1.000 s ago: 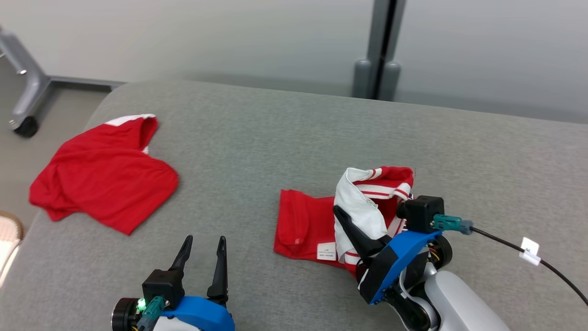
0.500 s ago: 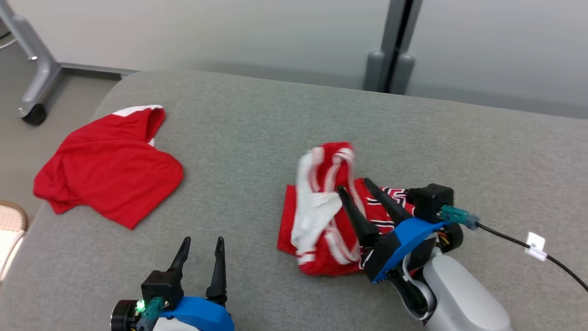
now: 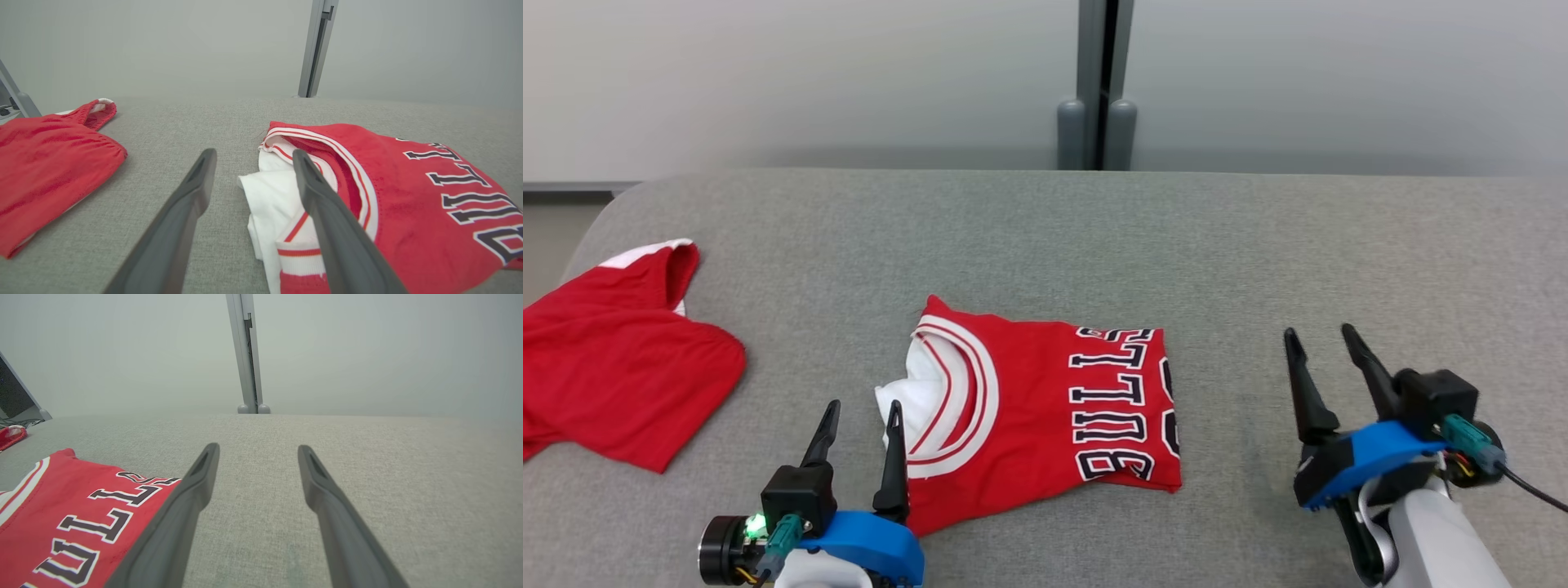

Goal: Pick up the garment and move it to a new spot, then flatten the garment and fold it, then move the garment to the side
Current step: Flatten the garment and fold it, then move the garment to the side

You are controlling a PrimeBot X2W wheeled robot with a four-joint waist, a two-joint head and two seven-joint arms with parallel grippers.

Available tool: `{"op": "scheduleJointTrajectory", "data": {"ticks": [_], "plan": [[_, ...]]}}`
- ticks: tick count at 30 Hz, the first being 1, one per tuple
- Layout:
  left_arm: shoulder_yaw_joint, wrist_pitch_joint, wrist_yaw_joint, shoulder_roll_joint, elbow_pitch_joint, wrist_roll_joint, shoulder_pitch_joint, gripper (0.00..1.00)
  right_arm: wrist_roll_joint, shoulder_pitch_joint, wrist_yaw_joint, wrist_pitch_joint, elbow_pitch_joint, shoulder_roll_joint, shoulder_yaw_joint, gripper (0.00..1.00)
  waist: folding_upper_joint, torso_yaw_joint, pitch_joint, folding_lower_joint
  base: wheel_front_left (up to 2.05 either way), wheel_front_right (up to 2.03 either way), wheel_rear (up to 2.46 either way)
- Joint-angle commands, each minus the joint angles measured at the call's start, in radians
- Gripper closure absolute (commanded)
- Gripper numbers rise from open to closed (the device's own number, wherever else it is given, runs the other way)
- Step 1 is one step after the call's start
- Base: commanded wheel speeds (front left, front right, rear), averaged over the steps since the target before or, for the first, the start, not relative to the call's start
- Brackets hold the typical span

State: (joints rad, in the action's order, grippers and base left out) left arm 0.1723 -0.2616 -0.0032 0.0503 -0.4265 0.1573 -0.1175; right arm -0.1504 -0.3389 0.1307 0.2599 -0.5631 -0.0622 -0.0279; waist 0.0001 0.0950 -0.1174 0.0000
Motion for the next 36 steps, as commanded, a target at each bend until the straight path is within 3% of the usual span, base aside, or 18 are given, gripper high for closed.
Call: {"op": "scheduleJointTrajectory", "data": {"ticks": [1,5,21,28,36], "plan": [[-0.009,-0.005,0.006,0.001,0.003,-0.012,-0.005,0.00,0.023,0.033,0.000,0.005,0.026,0.008,0.028,0.00,-0.0001,-0.020,0.014,0.0000,0.00,0.00,0.00],[-0.029,-0.005,0.011,0.001,0.005,-0.031,0.016,0.00,0.055,0.102,0.000,0.006,0.061,0.012,0.059,0.00,-0.0001,-0.047,0.032,0.0000,0.00,0.00,0.00],[-0.069,-0.005,0.015,0.000,0.028,-0.064,0.120,0.00,-0.003,0.235,0.000,0.006,0.036,0.011,-0.012,0.00,-0.0001,-0.081,0.101,0.0000,0.00,0.00,0.00],[-0.042,-0.005,0.004,0.000,0.043,-0.065,0.085,0.00,-0.050,0.154,0.000,0.006,-0.003,0.012,-0.094,0.00,-0.0001,-0.038,0.051,0.0000,0.00,0.00,0.00],[-0.003,-0.005,-0.003,0.000,0.032,-0.056,0.048,0.00,-0.123,0.011,0.000,0.006,-0.142,0.011,-0.181,0.00,-0.0001,0.086,-0.014,0.0000,0.00,0.00,0.00]]}}
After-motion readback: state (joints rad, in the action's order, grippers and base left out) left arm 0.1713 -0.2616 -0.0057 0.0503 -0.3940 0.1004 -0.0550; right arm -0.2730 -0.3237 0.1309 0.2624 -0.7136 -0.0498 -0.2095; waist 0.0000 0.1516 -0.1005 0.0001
